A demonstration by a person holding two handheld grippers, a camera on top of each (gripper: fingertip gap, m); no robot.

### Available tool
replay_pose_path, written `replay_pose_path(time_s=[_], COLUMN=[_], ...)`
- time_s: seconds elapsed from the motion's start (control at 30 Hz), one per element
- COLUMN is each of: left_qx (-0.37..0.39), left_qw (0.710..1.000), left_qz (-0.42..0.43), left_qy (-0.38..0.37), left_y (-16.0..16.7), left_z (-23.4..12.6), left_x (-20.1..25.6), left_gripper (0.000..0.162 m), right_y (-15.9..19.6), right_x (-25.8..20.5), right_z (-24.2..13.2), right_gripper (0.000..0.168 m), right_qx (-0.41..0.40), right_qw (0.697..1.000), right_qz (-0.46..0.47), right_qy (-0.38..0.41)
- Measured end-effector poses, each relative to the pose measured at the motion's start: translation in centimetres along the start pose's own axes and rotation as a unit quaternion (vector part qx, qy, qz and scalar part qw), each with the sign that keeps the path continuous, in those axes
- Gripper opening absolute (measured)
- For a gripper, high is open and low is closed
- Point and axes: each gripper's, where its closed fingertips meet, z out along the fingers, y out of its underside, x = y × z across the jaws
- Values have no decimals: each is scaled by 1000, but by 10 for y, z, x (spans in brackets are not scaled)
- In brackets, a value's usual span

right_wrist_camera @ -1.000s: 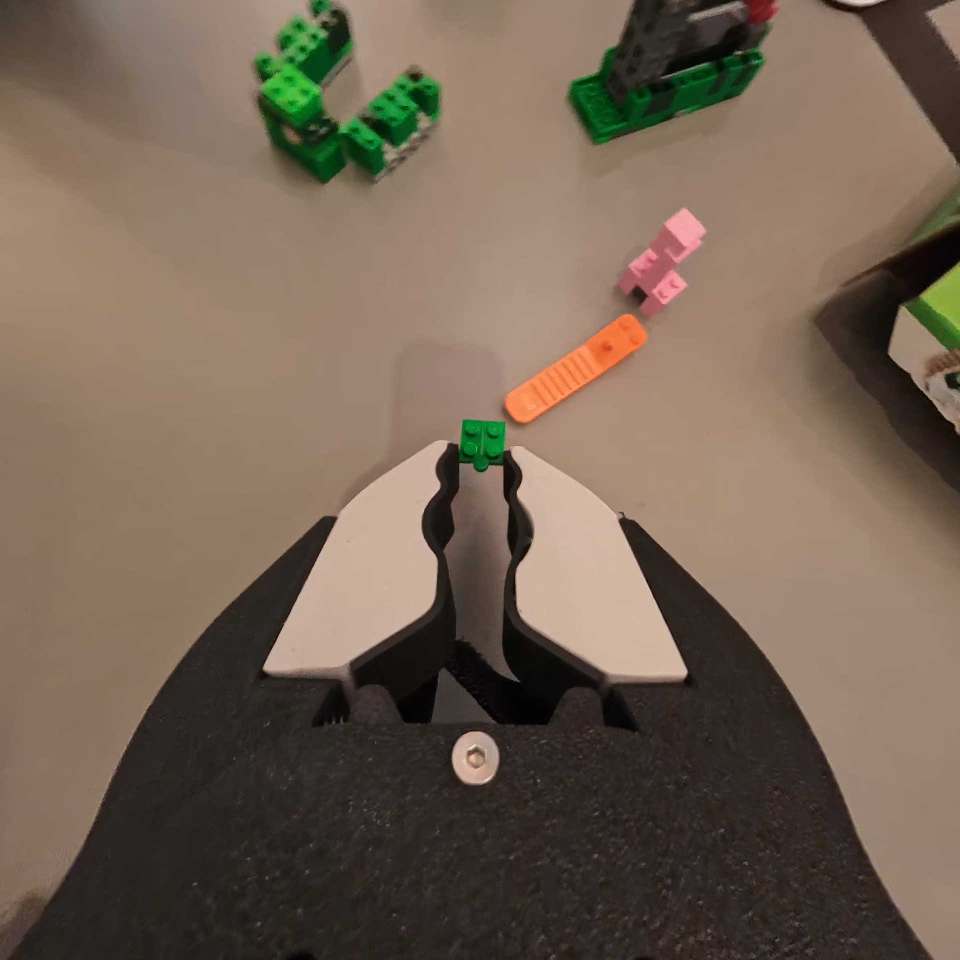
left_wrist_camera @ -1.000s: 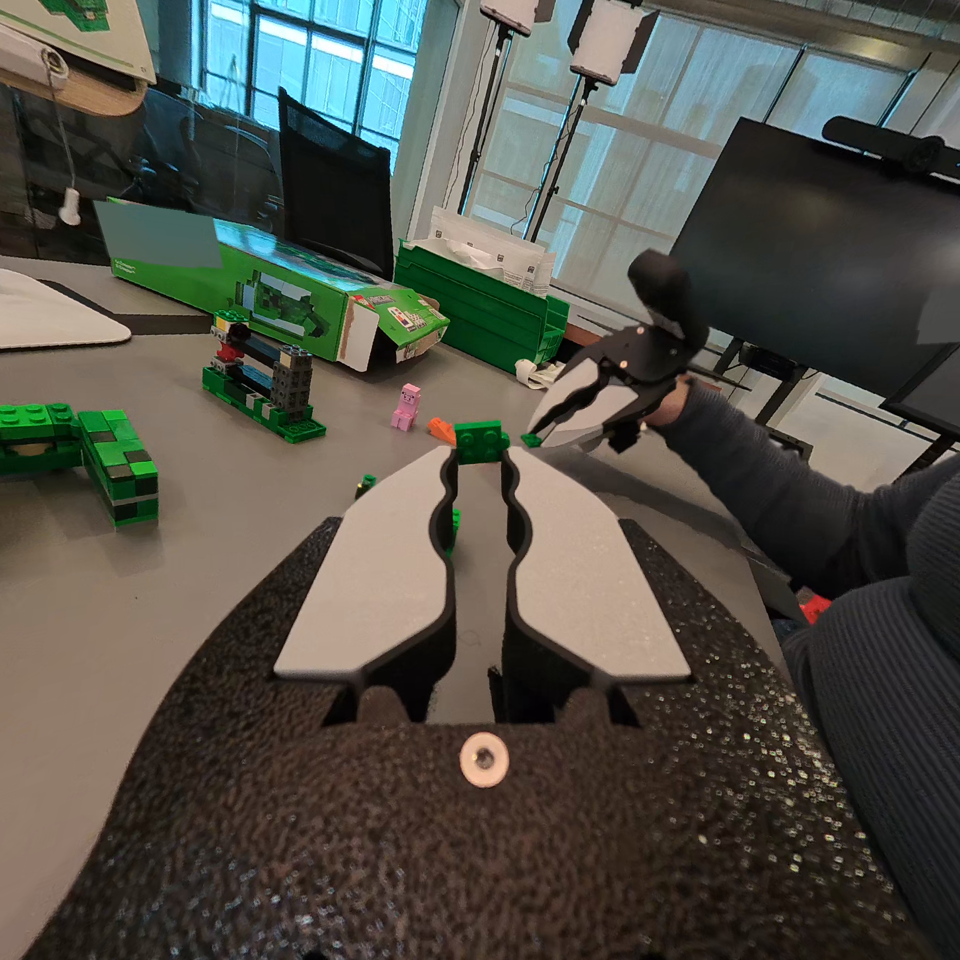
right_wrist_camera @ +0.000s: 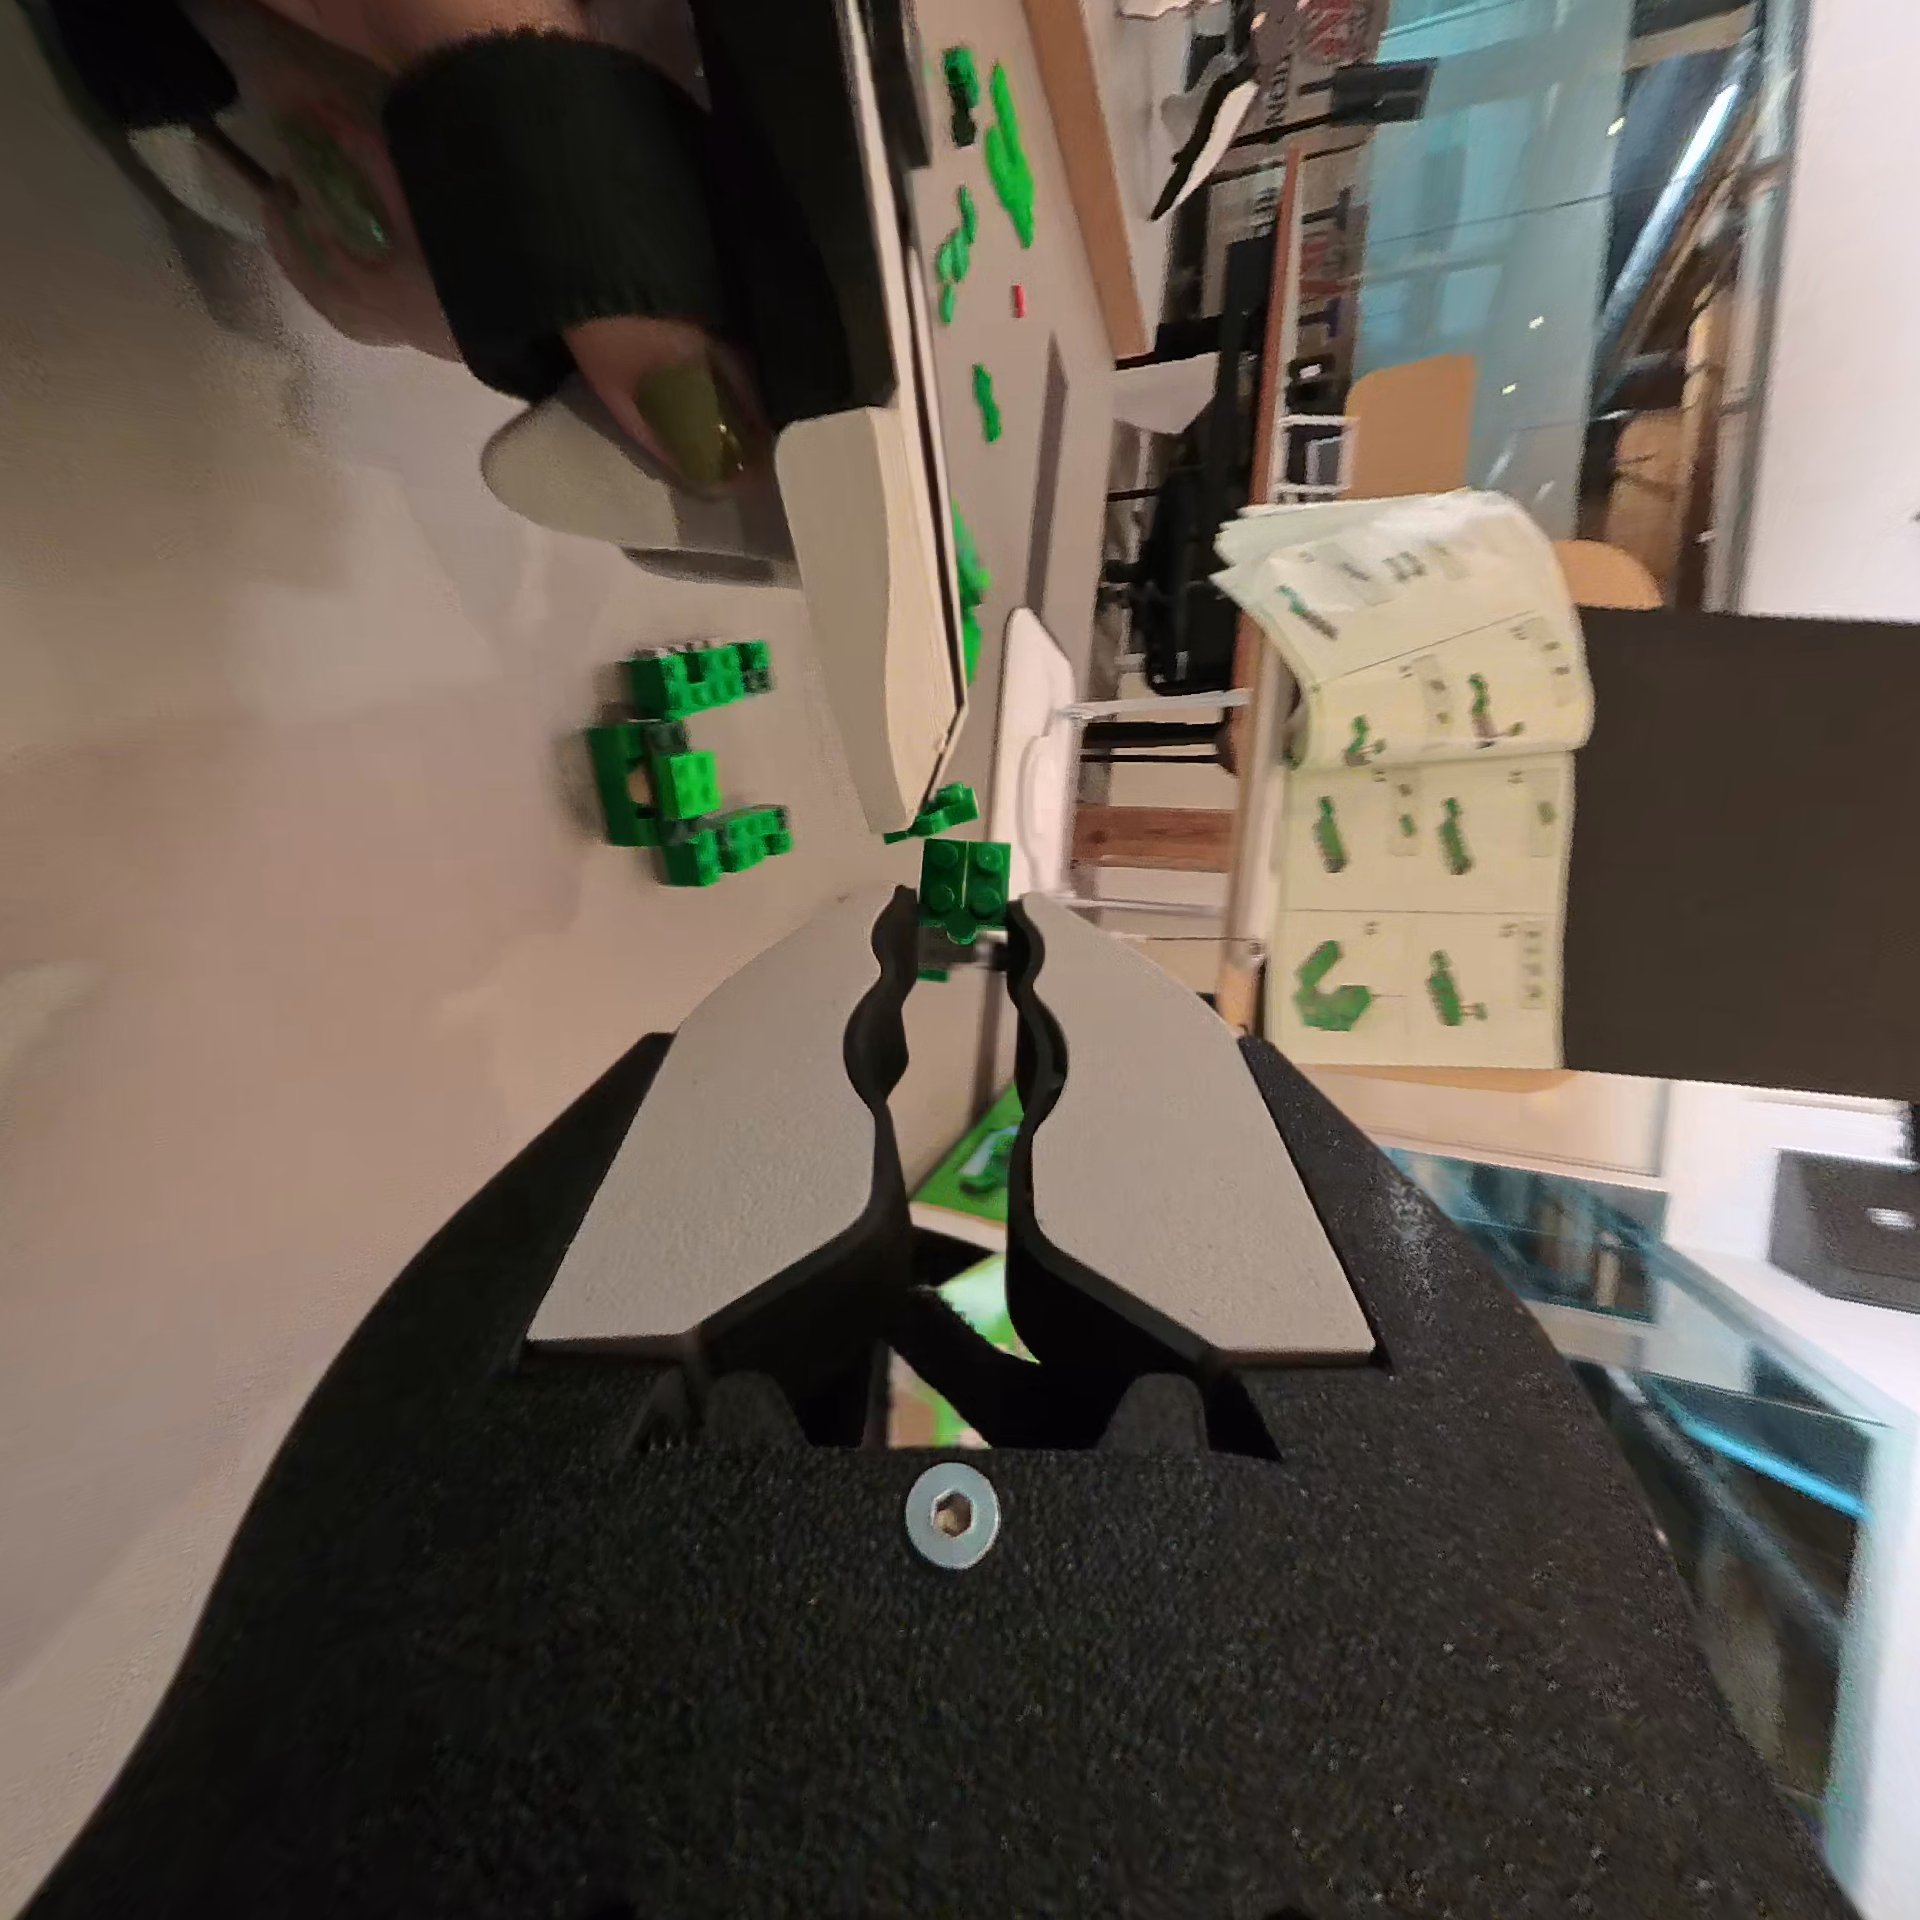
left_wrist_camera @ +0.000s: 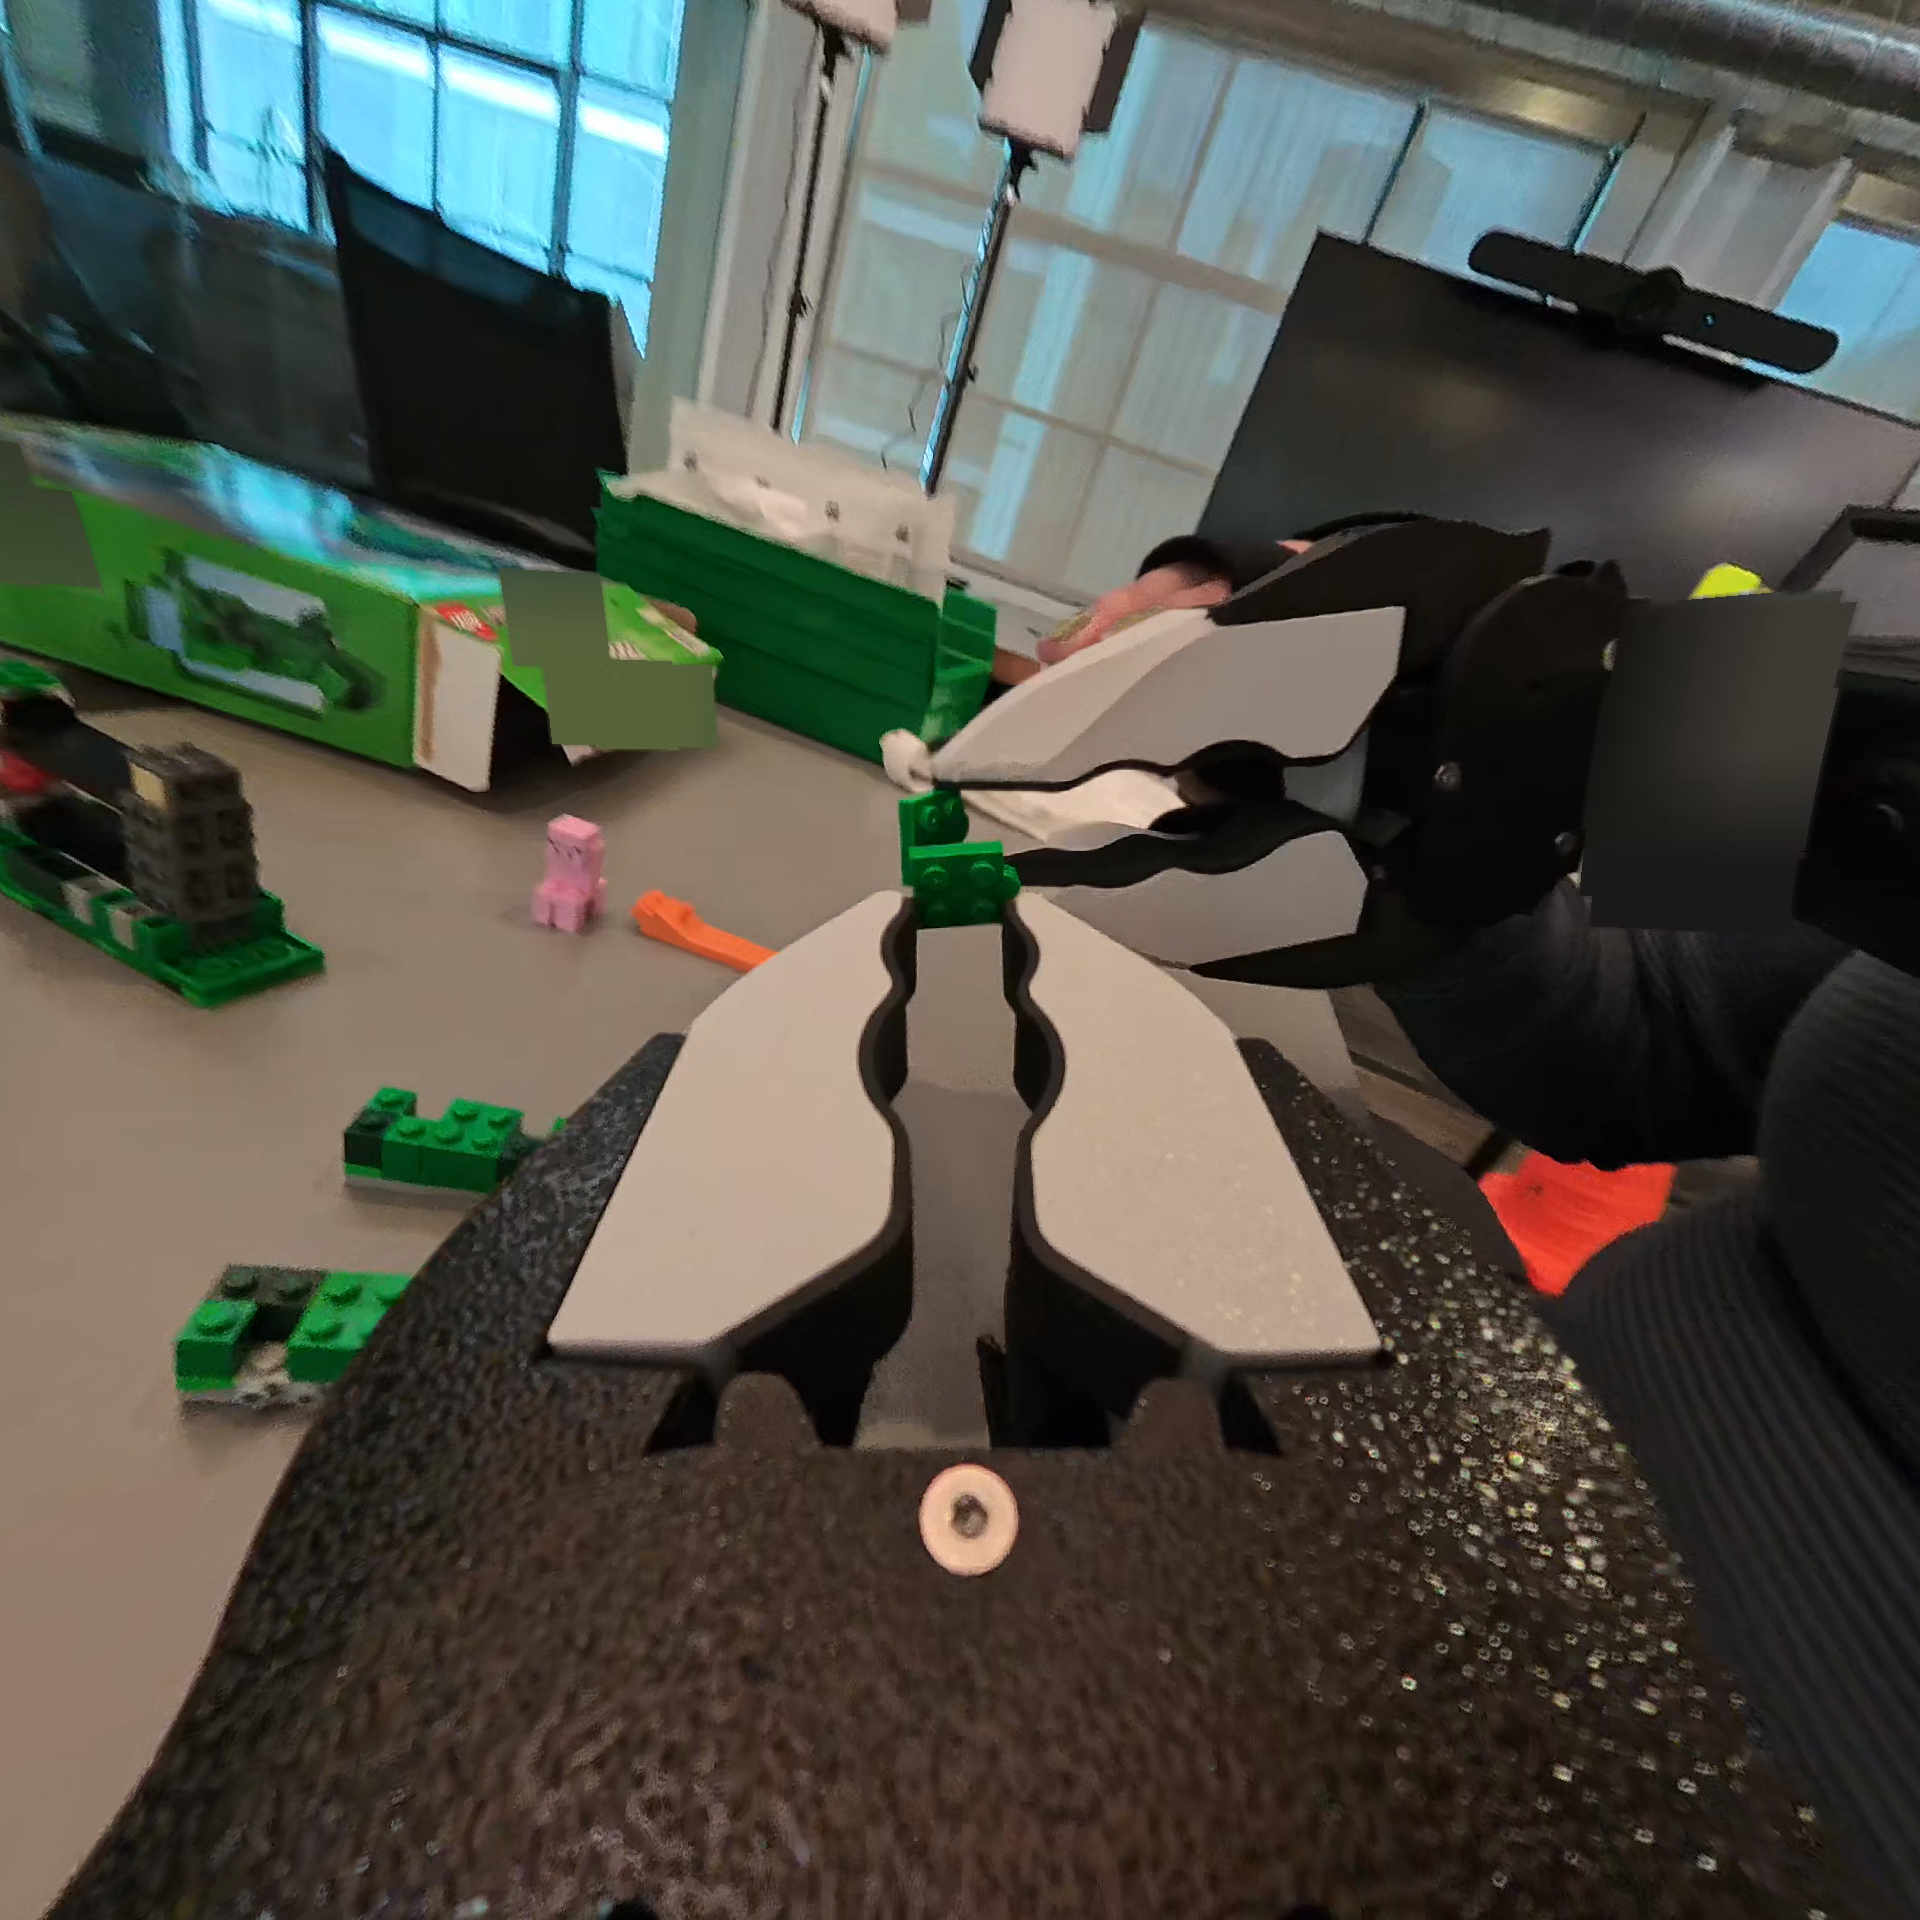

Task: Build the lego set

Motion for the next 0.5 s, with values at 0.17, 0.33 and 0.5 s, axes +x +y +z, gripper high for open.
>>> replay_pose_path(time_s=[0.17,0.33,0.5], left_qx=[119,244,348], left_qw=[985,917,855], left_qz=[101,290,358], left_qy=[-70,-128,-139], left_y=[-53,-151,-224], left_z=[-4,-1,-2], left_x=[-2,23,55], left_gripper=[15,15,15], right_y=[-6,-26,-52], right_x=[56,151,212], right_z=[-7,-33,-58], right_gripper=[16,16,16], right_qx=[-3,7,32], right_qw=[984,932,870], right_qz=[-127,-239,-352], right_qy=[124,273,344])
